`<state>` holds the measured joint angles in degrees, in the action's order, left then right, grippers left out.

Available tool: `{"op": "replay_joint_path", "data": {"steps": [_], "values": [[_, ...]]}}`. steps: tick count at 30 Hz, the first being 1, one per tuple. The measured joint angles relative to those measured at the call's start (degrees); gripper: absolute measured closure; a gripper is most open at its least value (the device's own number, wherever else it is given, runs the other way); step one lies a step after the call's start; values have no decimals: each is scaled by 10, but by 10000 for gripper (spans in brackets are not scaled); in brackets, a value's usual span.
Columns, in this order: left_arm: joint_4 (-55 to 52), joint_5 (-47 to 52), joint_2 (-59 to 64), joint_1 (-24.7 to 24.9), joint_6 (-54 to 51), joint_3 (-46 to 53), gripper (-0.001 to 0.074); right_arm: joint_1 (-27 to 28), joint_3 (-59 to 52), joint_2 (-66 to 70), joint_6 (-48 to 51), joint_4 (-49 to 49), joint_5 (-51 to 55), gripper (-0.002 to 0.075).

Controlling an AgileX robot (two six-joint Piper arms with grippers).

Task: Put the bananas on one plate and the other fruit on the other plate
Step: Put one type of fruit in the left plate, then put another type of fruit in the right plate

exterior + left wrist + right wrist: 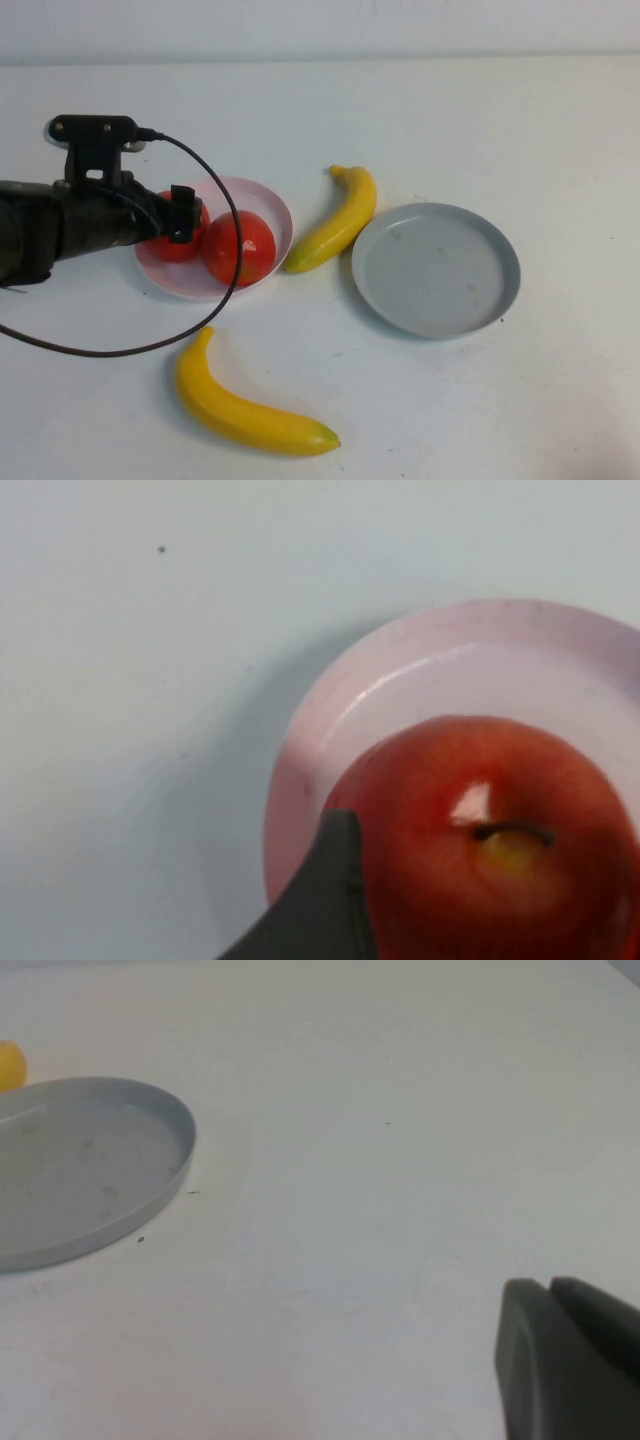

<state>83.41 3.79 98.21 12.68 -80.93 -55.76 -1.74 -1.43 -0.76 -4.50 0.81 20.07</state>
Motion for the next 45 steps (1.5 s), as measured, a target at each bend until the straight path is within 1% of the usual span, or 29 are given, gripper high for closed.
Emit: {"op": "replay_joint_path", "data": {"steps": [3,7,9,11,14,15,17,18,22,27,31,36,45], "values": [[1,16,-22,0,-1,0,67,0,0,0,0,0,0,743],[1,53,-80,0,-1,0,72,0,0,0,0,0,0,743],[1,68,-108,0,-1,0,118,0,0,0,0,0,0,743],[1,79,-145,0,-1,4,274,0,0,0,0,0,0,743],[-16,97,-203,0,-1,20,556,0,0,0,0,0,0,743],[-30,104,-222,0,-1,28,618,0,0,0,0,0,0,743],[-51,117,-258,0,3,47,682,0,0,0,0,0,0,743],[-57,123,-279,0,10,60,701,0,0,0,0,0,0,743],[-64,125,-365,0,24,119,728,0,0,0,0,0,0,743],[-66,119,-493,0,39,214,734,0,0,0,0,0,0,743],[-68,133,-565,0,48,278,734,0,0,0,0,0,0,743],[-68,121,-597,0,53,319,735,0,0,0,0,0,0,743],[-70,82,-604,4,50,323,735,-1,0,0,0,0,0,743]]}}
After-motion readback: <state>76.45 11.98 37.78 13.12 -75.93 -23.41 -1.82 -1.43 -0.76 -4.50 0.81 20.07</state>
